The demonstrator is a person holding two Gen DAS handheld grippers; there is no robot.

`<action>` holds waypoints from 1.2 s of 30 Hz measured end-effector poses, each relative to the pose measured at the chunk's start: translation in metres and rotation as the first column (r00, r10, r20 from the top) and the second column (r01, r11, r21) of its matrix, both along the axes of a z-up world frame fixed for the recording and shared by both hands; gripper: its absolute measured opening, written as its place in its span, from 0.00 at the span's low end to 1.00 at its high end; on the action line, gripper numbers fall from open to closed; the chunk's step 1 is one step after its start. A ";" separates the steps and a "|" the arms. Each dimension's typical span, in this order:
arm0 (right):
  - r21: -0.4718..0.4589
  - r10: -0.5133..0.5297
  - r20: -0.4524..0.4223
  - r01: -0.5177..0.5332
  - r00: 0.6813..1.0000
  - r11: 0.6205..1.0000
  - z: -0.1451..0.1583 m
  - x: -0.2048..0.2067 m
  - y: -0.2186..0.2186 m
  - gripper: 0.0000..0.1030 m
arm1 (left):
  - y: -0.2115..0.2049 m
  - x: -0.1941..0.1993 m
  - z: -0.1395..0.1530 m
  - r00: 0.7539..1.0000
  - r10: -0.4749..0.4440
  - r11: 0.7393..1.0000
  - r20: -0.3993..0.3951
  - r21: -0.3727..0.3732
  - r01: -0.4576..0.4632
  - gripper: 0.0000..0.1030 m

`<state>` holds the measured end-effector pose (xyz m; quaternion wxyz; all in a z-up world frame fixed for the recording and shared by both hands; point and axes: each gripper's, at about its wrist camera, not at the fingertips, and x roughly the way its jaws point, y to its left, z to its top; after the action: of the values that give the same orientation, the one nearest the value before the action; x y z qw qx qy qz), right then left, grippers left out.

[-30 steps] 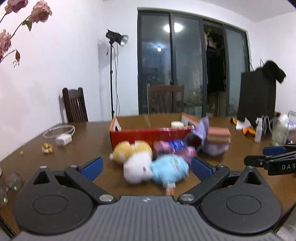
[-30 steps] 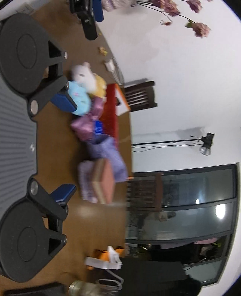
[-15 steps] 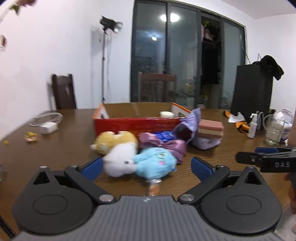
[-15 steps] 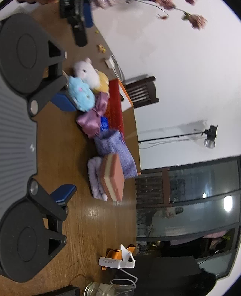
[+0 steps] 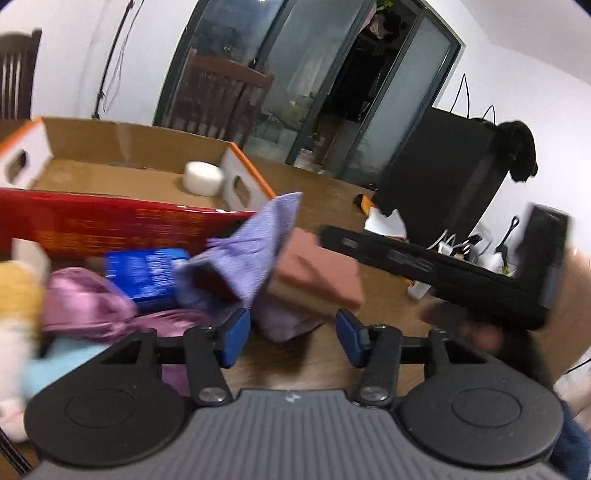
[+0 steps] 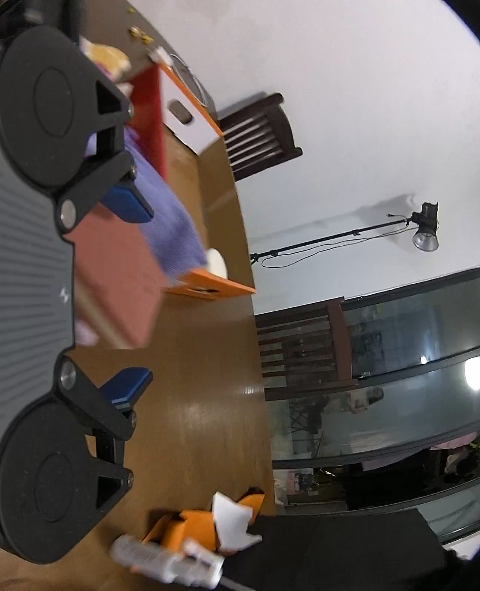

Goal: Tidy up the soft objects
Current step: 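Move the right gripper back to the pink-and-cream sponge block, then close the right gripper on the pink-and-cream sponge block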

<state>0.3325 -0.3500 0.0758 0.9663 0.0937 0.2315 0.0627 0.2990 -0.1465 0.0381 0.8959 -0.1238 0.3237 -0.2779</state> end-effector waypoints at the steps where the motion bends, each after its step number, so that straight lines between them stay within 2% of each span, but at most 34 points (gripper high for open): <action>1: 0.007 0.007 -0.011 -0.007 1.000 1.000 -0.001 0.014 -0.003 0.82 | -0.006 0.005 -0.001 1.000 0.002 1.000 -0.001 -0.009 -0.002 0.52; 3: 0.024 0.026 -0.035 -0.025 0.999 0.999 -0.005 0.037 -0.009 0.82 | -0.016 0.014 -0.004 1.000 0.013 1.000 0.000 -0.015 -0.013 0.52; 5: 0.060 0.055 -0.077 -0.050 0.996 0.997 -0.011 0.053 -0.013 0.69 | -0.022 0.024 -0.010 1.000 0.016 1.000 -0.005 -0.026 -0.016 0.51; 7: 0.104 0.103 -0.109 -0.091 0.989 0.990 -0.020 0.061 -0.014 0.61 | -0.023 0.029 -0.015 1.000 0.010 0.999 -0.014 -0.051 -0.011 0.49; 10: 0.088 0.093 -0.116 -0.083 0.989 0.993 -0.019 0.056 -0.013 0.56 | -0.017 0.026 -0.018 1.000 0.005 0.997 -0.020 -0.082 -0.007 0.43; 14: 0.148 0.111 -0.098 -0.096 0.989 0.984 -0.010 0.033 -0.022 0.45 | 0.002 0.016 -0.007 0.999 0.016 0.989 -0.030 -0.146 -0.020 0.40; 16: 0.182 0.117 -0.085 -0.100 0.989 0.978 -0.008 0.011 -0.022 0.43 | 0.012 0.002 -0.003 1.000 0.017 0.985 -0.017 -0.173 -0.020 0.40; 19: 0.214 0.136 -0.073 -0.118 0.988 0.970 -0.007 -0.026 -0.014 0.43 | 0.030 -0.022 -0.006 0.998 0.037 0.983 -0.056 -0.177 -0.047 0.39; 23: 0.155 0.206 -0.086 -0.191 0.975 0.969 -0.010 -0.080 0.020 0.43 | 0.058 -0.061 -0.013 0.994 0.070 0.983 -0.088 -0.164 -0.084 0.39; 28: 0.141 0.309 -0.133 -0.291 0.942 0.946 -0.027 -0.135 0.063 0.43 | 0.101 -0.107 -0.025 0.983 0.137 0.979 -0.119 -0.137 -0.153 0.39; 33: 0.145 0.380 -0.158 -0.359 0.912 0.922 -0.041 -0.165 0.095 0.44 | 0.123 -0.132 -0.029 0.977 0.185 0.975 -0.106 -0.106 -0.196 0.41; 36: 0.143 0.365 -0.163 -0.344 0.917 0.928 -0.041 -0.173 0.098 0.47 | 0.130 -0.139 -0.029 0.978 0.172 0.978 -0.115 -0.098 -0.183 0.43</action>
<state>0.1592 -0.2518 0.0343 0.9061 0.1094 0.3302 0.2408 0.1598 -0.0165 0.0095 0.8907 -0.2150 0.3430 -0.2069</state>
